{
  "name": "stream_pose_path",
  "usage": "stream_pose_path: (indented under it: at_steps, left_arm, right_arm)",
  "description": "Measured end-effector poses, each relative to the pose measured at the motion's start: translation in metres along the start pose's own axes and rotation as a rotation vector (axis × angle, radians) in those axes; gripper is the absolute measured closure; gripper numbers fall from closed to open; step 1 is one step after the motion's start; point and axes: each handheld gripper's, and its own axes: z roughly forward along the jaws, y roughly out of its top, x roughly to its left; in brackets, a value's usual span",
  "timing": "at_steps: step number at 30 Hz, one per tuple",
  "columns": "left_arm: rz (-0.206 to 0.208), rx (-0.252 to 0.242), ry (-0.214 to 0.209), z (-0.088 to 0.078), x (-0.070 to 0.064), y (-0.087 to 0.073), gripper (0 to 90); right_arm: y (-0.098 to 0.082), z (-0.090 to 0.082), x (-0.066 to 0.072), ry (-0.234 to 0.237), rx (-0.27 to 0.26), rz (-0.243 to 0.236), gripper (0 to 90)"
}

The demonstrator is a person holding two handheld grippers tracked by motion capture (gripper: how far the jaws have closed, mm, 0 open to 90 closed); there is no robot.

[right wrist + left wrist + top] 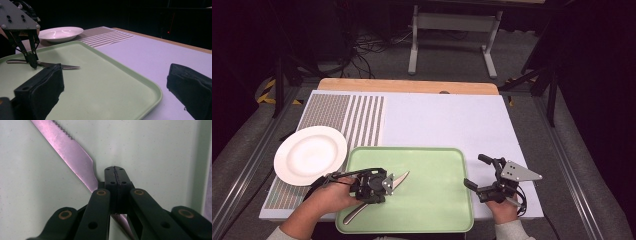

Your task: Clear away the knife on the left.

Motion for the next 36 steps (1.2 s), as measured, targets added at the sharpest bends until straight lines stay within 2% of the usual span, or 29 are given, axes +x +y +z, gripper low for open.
stream_pose_path:
  at_steps: [2,7,9,10,11,15,16,18,20,29,36]
  left_arm:
    - [0.003,0.008,0.004,-0.001,0.001,-0.001,90.0]
    - [-0.029,0.004,0.0,-0.001,0.002,-0.003,90.0]
    - [-0.026,0.017,0.005,-0.002,0.004,-0.004,90.0]
    - [-0.043,0.009,0.003,-0.001,0.003,-0.005,90.0]
    - [-0.038,0.018,0.005,-0.002,0.004,-0.006,90.0]
    - [-0.065,0.016,0.018,-0.003,0.006,-0.011,90.0]
    - [-0.082,0.01,0.02,-0.003,0.005,-0.013,90.0]
    - [-0.078,0.018,0.029,-0.004,0.006,-0.016,90.0]
    - [-0.099,0.011,0.028,-0.004,0.006,-0.019,90.0]
    - [-0.134,0.016,0.043,-0.007,0.009,-0.029,90.0]
    - [-0.168,-0.001,0.045,-0.008,0.01,-0.037,90.0]
  right_arm:
    - [0.0,0.0,0.0,0.0,0.0,0.001,1.6]
    - [0.0,0.0,0.0,-0.001,0.0,0.0,1.6]
    - [0.0,0.0,0.0,-0.001,0.0,0.002,1.6]
    - [0.0,0.0,0.0,-0.002,0.0,0.001,1.6]
    - [0.0,0.0,0.0,-0.002,0.001,0.0,1.6]
    - [0.0,0.0,0.0,-0.005,0.001,0.001,1.6]
    - [0.0,0.0,0.0,-0.005,0.001,0.0,1.6]
    - [0.0,0.0,-0.001,-0.005,0.002,0.001,1.6]
    - [0.0,0.0,0.0,-0.006,0.001,0.0,1.6]
    - [-0.001,0.0,-0.001,-0.006,0.003,-0.001,1.6]
    - [-0.001,0.0,0.0,-0.007,0.003,0.002,1.6]
